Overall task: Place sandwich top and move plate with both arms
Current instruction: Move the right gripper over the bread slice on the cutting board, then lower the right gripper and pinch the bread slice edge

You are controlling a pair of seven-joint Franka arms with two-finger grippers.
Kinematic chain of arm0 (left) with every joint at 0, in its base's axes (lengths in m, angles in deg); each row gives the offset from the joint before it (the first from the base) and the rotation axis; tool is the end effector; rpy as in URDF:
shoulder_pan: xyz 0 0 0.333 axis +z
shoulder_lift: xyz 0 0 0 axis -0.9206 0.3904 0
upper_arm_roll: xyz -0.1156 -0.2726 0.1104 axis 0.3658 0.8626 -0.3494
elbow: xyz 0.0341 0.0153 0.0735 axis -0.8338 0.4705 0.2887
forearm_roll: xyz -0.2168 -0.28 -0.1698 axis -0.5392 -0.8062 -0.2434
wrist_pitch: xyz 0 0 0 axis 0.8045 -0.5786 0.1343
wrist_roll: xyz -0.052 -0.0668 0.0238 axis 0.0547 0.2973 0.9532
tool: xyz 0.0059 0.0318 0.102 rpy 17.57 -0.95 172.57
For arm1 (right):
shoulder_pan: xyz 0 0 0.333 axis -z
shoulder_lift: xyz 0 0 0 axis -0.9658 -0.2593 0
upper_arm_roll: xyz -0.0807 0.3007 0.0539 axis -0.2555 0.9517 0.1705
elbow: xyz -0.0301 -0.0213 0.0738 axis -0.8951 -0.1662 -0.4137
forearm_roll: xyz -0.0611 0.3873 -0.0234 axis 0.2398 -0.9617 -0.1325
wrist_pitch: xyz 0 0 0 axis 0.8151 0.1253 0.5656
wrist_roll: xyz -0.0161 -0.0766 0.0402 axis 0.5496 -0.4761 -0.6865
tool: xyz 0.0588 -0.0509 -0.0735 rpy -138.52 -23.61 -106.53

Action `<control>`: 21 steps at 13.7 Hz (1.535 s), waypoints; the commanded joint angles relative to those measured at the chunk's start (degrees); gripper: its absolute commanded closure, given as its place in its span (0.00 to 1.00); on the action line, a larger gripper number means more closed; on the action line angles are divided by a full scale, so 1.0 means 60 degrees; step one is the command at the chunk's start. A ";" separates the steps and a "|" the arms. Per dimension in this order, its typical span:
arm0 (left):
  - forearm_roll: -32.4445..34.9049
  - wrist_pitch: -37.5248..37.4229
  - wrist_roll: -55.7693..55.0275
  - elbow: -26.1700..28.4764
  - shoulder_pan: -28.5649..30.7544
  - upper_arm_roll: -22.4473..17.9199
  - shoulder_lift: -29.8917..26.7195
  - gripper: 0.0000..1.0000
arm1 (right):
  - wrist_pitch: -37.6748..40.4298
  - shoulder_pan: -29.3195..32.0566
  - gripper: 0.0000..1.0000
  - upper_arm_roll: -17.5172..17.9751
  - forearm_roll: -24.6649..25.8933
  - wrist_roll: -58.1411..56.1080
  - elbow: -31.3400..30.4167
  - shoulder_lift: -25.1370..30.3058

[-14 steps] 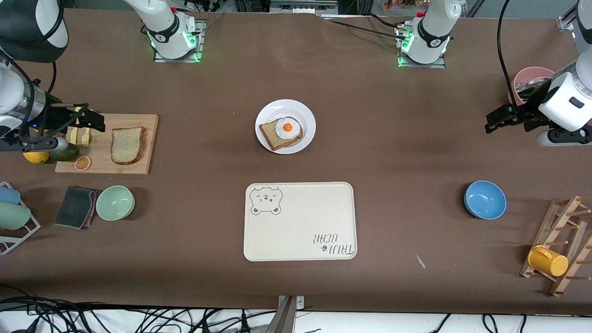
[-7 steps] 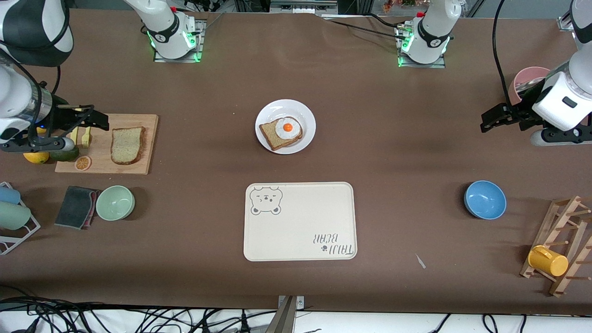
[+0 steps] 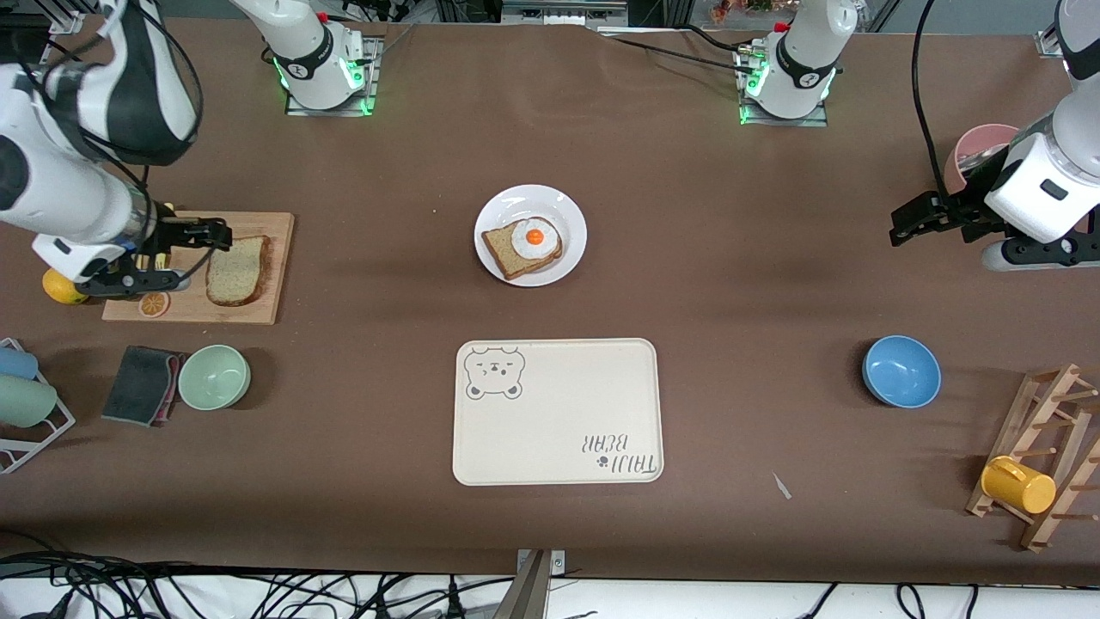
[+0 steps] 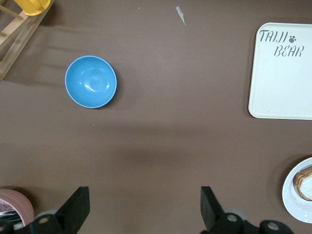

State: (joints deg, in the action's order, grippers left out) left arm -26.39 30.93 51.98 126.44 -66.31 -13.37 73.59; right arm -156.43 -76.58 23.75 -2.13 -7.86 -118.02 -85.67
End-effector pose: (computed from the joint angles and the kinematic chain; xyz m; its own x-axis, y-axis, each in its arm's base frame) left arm 0.5734 -0.0393 0.5835 0.9947 0.0811 -0.0638 0.0822 -0.9965 0.0157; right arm 0.5485 -0.0047 0.3899 0.9727 0.0954 -0.2114 0.1211 -0.9863 0.1123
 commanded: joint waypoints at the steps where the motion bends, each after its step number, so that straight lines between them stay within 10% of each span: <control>1: -0.0122 -0.0201 -0.0078 -0.0095 -0.0031 -0.0016 -0.0102 0.00 | -0.1868 0.0077 0.12 0.0034 0.0235 0.0201 -0.1749 0.0357; 11: -0.0166 -0.0348 -0.0429 -0.0110 -0.0031 0.0072 -0.0102 0.00 | -0.4763 0.0077 0.24 -0.0025 0.2986 0.2311 -0.2942 -0.1459; 21: -0.0122 -0.0406 -0.0473 -0.0110 -0.0031 0.0189 -0.0160 0.00 | -0.5158 0.0077 0.36 -0.0303 0.3135 0.2414 -0.2956 -0.1987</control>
State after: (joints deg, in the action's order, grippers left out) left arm -26.39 29.71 49.66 126.35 -66.31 -12.10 73.12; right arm -186.49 -76.56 21.71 15.17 5.24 -135.44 -97.22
